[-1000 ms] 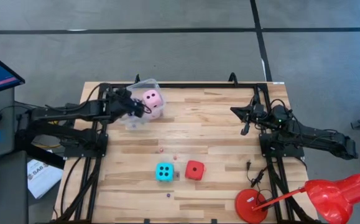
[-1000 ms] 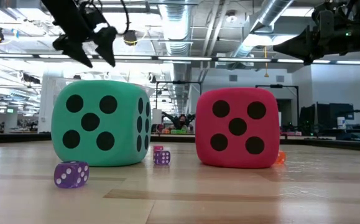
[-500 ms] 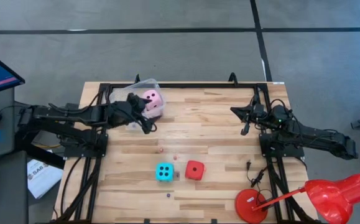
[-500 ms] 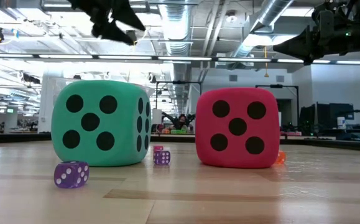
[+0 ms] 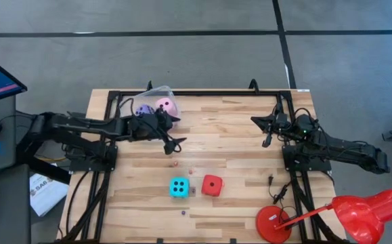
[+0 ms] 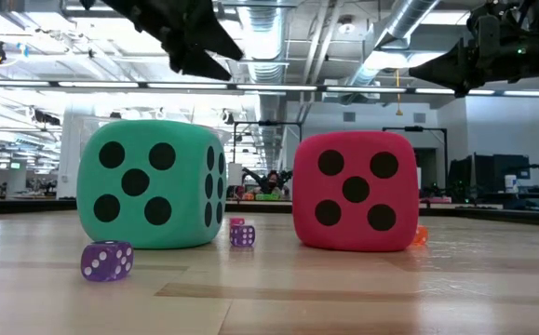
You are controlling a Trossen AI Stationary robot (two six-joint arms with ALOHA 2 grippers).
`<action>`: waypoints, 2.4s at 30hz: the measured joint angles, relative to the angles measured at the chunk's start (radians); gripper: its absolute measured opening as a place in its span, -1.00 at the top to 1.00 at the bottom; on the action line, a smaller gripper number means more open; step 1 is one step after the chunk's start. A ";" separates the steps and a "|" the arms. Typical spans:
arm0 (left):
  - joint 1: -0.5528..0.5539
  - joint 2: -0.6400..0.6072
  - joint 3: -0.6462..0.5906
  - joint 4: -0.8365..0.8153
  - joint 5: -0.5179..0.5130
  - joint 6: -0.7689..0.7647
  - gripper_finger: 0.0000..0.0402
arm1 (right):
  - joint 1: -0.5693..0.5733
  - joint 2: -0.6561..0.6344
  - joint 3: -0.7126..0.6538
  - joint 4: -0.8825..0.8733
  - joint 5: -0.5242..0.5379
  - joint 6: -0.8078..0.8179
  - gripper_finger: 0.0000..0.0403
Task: Pick & Place Dice
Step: Put the large green dice into the transparent container
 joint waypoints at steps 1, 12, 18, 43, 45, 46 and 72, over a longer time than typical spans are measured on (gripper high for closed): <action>0.000 0.017 0.000 0.022 0.010 0.016 -0.99 | 0.000 0.000 0.000 0.000 0.000 0.000 1.00; 0.000 0.194 0.000 0.308 0.289 0.154 -0.99 | 0.000 0.000 0.000 0.000 0.000 0.000 1.00; 0.000 0.235 0.000 0.365 0.330 0.169 -0.99 | 0.000 0.000 0.000 0.000 0.000 0.000 1.00; -0.131 0.241 0.000 0.418 0.328 0.155 -0.99 | 0.000 0.000 0.000 0.011 0.001 0.021 1.00; -0.161 0.241 0.000 0.415 0.302 0.155 -0.99 | 0.000 0.000 0.000 0.011 0.001 0.030 1.00; -0.178 0.241 0.000 0.408 0.279 0.156 -0.99 | 0.000 0.000 0.000 0.011 0.001 0.034 1.00; -0.438 0.240 0.000 0.124 -0.025 -0.154 -0.99 | -0.001 0.000 0.000 -0.055 0.001 -0.038 1.00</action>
